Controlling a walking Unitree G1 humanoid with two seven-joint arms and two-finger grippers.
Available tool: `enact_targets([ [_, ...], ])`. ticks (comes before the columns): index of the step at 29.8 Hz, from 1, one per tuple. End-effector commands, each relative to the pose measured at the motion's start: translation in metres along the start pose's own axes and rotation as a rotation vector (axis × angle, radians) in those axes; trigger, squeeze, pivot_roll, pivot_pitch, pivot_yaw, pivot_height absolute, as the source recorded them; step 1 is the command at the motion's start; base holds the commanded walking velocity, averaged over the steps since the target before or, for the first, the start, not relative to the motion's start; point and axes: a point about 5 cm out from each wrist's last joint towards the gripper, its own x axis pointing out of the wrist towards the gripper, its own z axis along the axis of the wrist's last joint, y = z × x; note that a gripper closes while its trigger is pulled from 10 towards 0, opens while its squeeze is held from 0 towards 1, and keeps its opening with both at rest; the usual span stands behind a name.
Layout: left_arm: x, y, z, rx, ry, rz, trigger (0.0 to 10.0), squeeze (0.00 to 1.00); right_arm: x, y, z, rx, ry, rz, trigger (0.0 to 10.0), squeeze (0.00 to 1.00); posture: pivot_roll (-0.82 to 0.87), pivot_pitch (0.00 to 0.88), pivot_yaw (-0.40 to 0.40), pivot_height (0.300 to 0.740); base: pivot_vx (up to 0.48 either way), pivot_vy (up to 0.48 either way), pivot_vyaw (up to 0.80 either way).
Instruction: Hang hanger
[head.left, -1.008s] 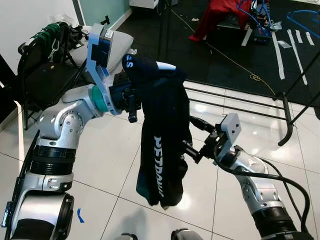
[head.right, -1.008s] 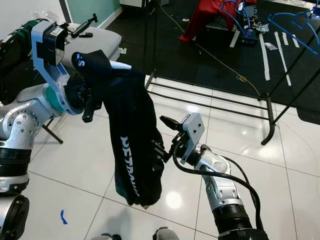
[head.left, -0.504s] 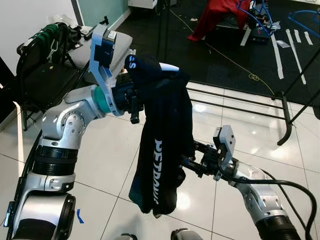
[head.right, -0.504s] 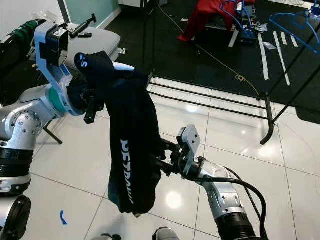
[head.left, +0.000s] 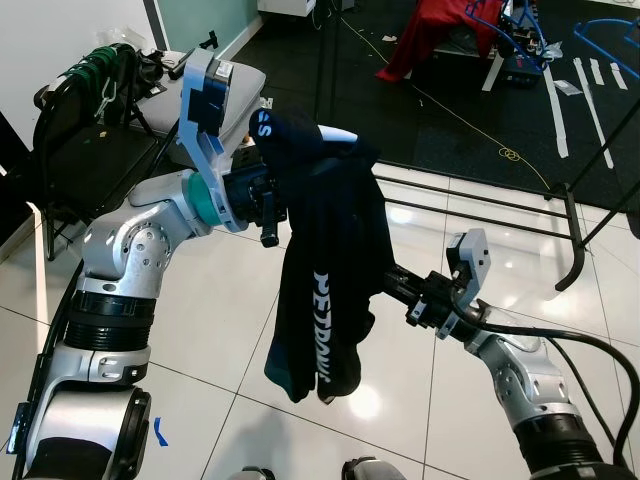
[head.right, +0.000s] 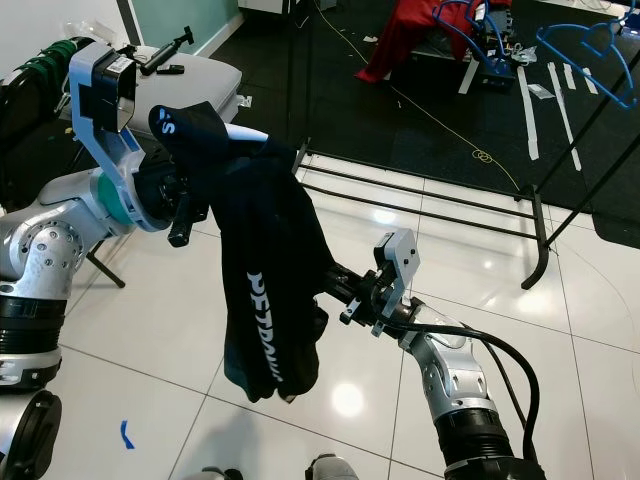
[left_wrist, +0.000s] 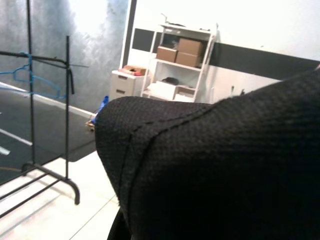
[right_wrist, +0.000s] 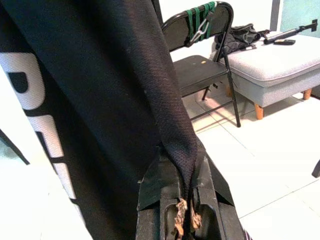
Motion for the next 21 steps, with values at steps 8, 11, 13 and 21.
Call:
enact_targets([
  [8, -0.03, 0.033, -0.023, 0.151, 0.154, 0.427, 0.0, 0.0, -0.019, -0.015, 0.028, -0.002, 0.021, 0.057, 0.0, 0.0, -0.07, 0.03, 0.039, 0.74, 0.0, 0.0, 0.0],
  [11, -0.048, 0.042, -0.036, 0.232, 0.271, 0.556, 0.0, 0.0, -0.024, -0.02, 0.043, -0.026, 0.015, 0.071, 0.0, 0.0, -0.08, 0.025, 0.04, 0.74, 0.0, 0.0, 0.0],
  [13, -0.067, 0.042, -0.049, 0.283, 0.37, 0.629, 0.0, 0.0, -0.025, -0.024, 0.063, -0.07, -0.008, 0.07, 0.0, 0.0, -0.08, 0.022, 0.036, 0.74, 0.0, 0.0, 0.0],
  [21, -0.084, 0.039, -0.055, 0.293, 0.315, 0.764, 5.0, 0.0, -0.024, -0.03, 0.082, -0.139, 0.019, 0.085, 0.0, 0.0, -0.08, 0.028, 0.026, 0.74, 0.0, 0.0, 0.0],
])
